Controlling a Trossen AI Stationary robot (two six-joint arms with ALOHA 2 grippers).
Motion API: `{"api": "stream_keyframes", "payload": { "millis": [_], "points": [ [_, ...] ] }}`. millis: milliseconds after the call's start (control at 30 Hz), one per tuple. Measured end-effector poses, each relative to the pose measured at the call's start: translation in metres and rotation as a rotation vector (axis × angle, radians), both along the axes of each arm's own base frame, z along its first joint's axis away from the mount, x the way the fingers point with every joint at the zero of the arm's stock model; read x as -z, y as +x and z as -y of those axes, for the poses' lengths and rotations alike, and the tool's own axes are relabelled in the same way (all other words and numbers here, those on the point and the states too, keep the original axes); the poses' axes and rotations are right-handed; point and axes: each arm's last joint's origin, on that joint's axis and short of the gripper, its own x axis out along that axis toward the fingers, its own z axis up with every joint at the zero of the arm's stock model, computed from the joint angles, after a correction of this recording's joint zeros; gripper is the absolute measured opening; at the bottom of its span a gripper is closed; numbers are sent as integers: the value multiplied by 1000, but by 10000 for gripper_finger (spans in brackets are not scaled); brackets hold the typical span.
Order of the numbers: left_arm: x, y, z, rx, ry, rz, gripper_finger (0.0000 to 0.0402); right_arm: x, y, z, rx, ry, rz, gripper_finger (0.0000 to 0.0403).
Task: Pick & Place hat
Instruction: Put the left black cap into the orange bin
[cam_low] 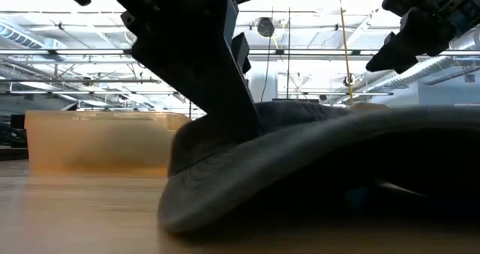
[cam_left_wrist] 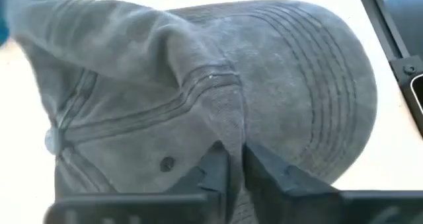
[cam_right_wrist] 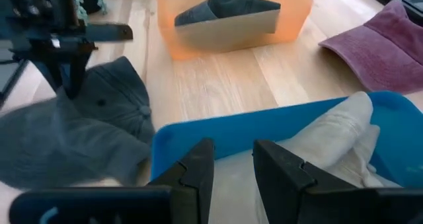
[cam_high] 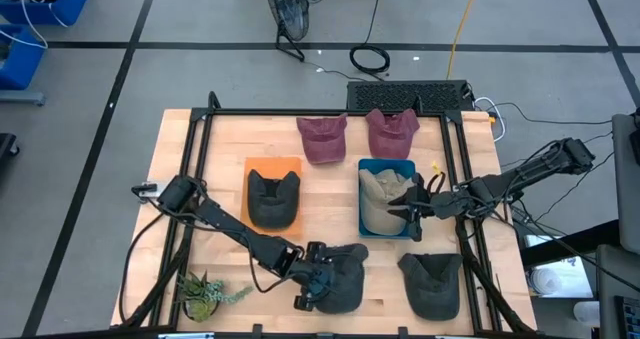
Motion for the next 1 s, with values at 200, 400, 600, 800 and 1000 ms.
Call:
{"api": "stream_keyframes", "payload": {
  "millis": [200, 400, 600, 800, 1000],
  "points": [
    [-19, -4, -6, 37, -33, -2, 15, -1, -1, 0, 7, 20, 6, 93],
    [-70, -27, -8, 104, -19, 56, 7, -1, -1, 0, 8, 22, 6, 93],
    [-110, -66, -24, 156, 92, -23, 7, -1, -1, 0, 8, 22, 6, 93],
    [-134, -105, -50, 98, 251, -159, 11, -1, -1, 0, 8, 22, 5, 93],
    [-144, -133, -73, 144, 345, -264, 8, -1, -1, 0, 8, 22, 5, 93]
  ]
}}
